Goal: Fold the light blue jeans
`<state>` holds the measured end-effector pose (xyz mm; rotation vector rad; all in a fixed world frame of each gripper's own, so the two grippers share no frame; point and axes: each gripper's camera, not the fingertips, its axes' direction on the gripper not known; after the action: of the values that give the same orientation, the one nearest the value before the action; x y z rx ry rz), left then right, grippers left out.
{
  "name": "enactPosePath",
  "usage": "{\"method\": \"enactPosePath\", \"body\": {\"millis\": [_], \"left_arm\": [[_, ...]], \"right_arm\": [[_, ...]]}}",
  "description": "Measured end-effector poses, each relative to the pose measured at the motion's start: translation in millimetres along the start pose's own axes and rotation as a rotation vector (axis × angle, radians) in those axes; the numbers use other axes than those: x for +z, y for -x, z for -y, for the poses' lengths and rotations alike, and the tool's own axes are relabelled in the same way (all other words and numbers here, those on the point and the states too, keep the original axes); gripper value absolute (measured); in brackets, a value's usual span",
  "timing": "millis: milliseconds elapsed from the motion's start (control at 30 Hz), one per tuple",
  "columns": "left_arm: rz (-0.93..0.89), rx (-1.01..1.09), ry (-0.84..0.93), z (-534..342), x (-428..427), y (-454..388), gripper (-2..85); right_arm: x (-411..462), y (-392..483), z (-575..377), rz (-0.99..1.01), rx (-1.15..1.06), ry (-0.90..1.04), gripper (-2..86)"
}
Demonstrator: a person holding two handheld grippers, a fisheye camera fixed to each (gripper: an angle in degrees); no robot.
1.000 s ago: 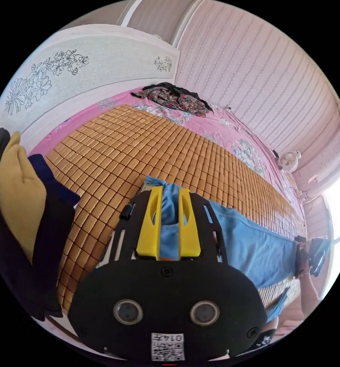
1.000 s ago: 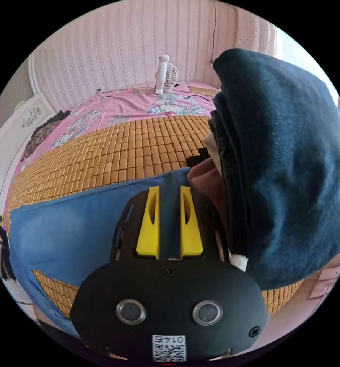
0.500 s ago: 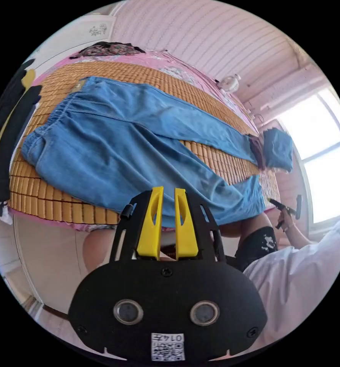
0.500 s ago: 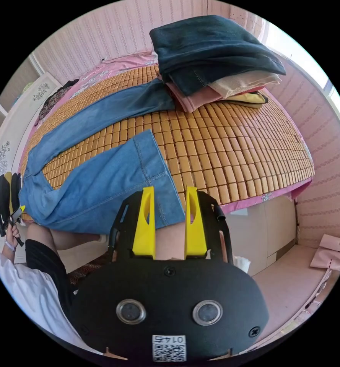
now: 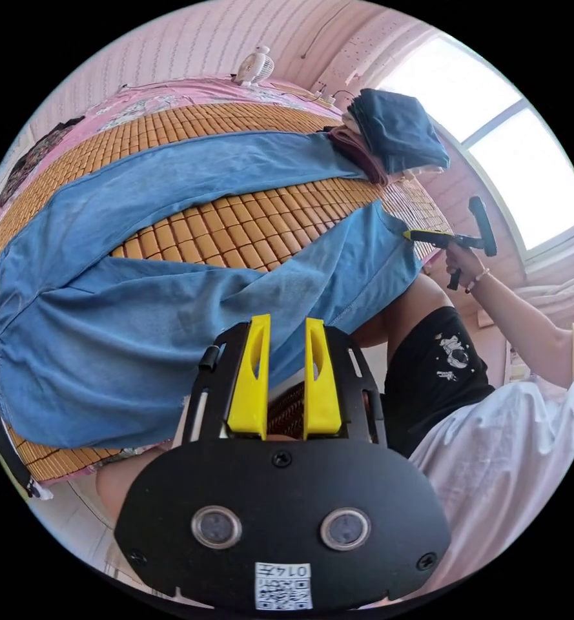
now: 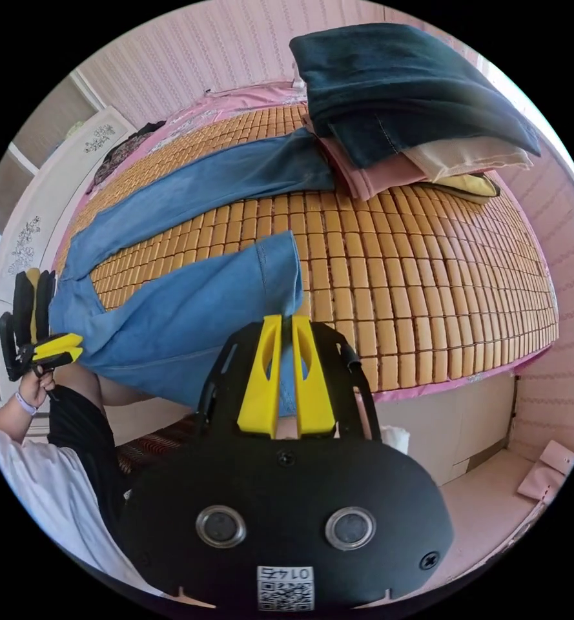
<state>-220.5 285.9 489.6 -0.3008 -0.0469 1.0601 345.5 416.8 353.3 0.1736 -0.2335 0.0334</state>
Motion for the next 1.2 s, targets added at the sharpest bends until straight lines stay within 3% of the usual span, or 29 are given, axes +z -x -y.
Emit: {"method": "enactPosePath", "body": {"millis": [367,667,900,1200], "left_arm": [[0.019,0.236,-0.003,27.9,22.9,-85.2,10.1],[0.209,0.347,0.015,66.3,40.4,-124.6,6.8],[0.203,0.360,0.070,86.4,67.9,-140.1,7.2],[0.098,0.372,0.112,86.5,95.0,-161.7,8.6]], "right_arm": [[-136.2,-23.3,-62.1,0.223,-0.019,-0.286,1.1],[-211.5,-17.9,-64.1,0.355,-0.130,-0.435,1.2],[-226.9,-16.6,-62.0,0.307,-0.160,-0.418,1.0],[-183.3,-76.3,-97.0,0.243,0.038,-0.235,0.0]]}}
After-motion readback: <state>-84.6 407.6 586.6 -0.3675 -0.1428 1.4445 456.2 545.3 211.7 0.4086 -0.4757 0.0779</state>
